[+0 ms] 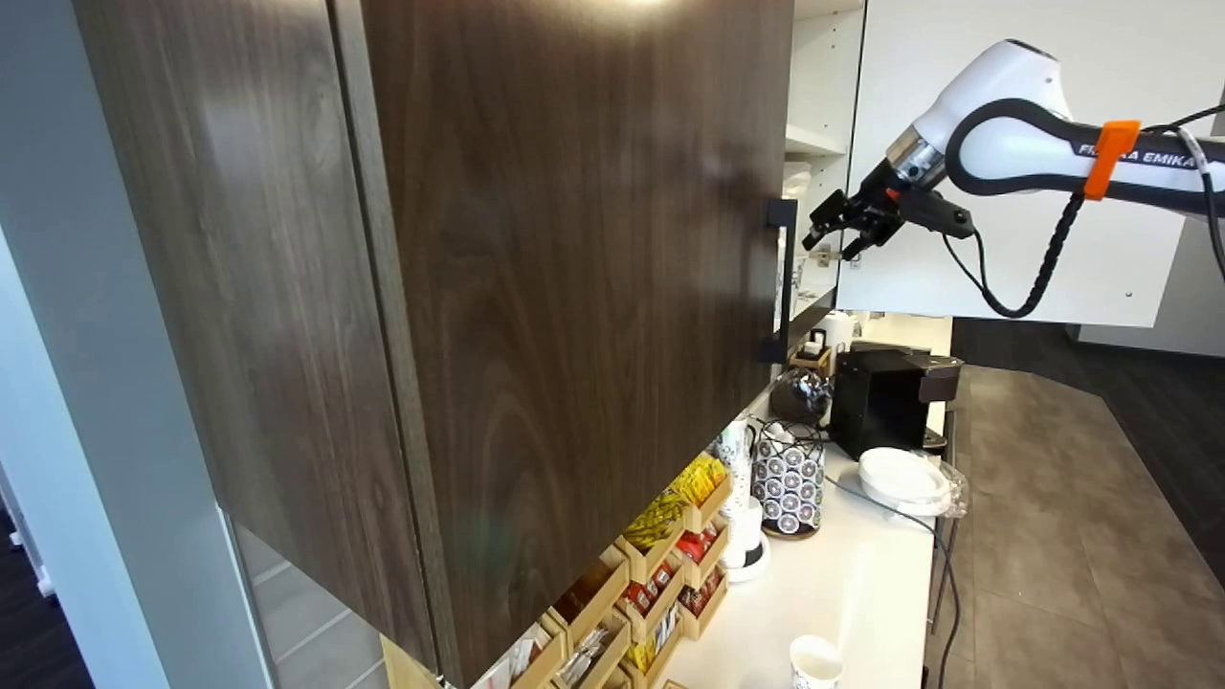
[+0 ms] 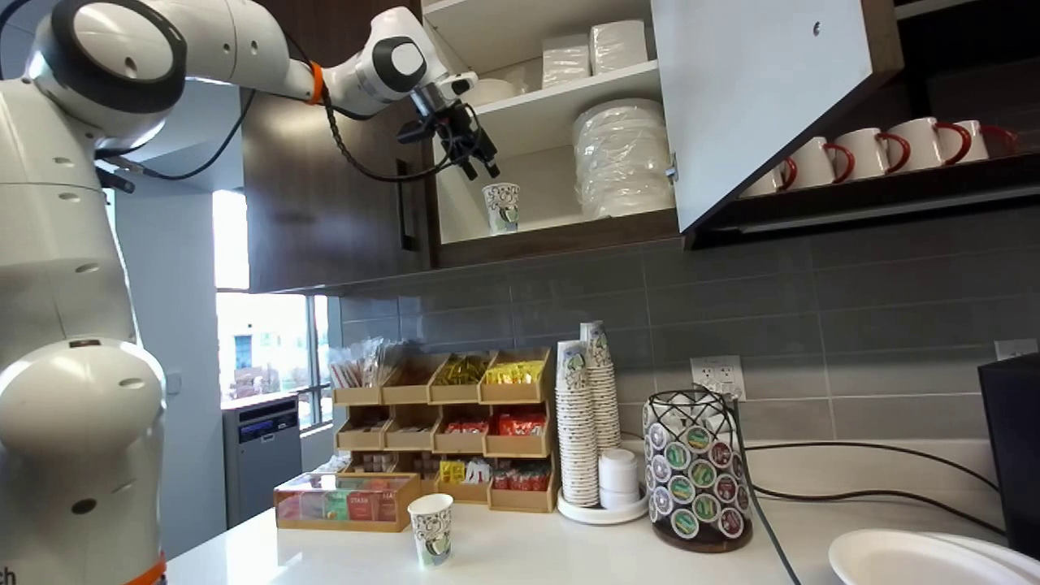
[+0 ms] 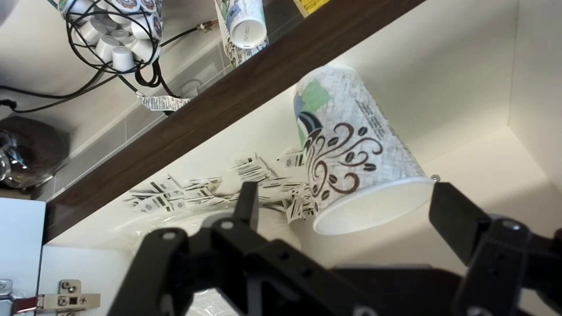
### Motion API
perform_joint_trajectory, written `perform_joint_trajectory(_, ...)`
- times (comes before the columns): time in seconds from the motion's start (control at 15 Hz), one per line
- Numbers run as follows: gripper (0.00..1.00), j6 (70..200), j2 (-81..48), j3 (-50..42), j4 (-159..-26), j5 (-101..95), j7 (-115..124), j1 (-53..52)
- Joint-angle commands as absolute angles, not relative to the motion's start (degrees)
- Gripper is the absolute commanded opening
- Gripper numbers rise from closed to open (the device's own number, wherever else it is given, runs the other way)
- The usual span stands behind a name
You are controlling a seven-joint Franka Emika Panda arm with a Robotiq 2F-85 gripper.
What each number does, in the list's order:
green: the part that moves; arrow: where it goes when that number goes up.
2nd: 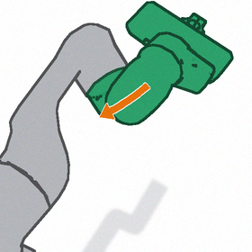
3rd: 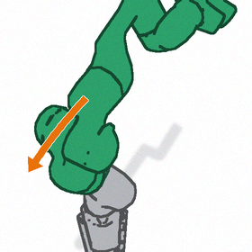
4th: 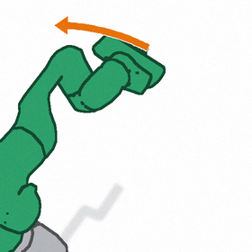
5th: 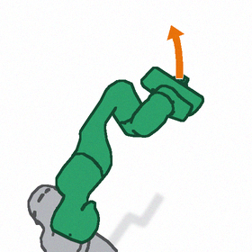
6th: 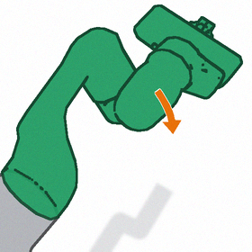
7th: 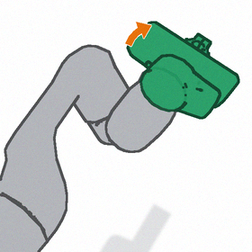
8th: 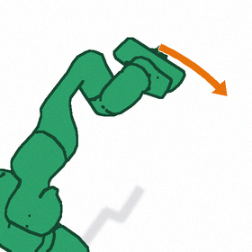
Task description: Remove the coffee cup from the upper cabinet and put it in the coffee cup on the counter then place the two cups in the open upper cabinet.
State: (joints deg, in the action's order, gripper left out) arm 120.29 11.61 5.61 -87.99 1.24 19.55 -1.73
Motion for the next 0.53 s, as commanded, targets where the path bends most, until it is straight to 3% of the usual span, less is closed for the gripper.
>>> perform_joint_trajectory(0.0, 1.00, 120.69, 6.56, 6.75, -82.63, -2.30, 23.56, -1.45)
perform_joint_trajectory(0.47, 0.97, 121.07, 1.58, 6.23, -77.81, -5.60, 26.11, -1.52)
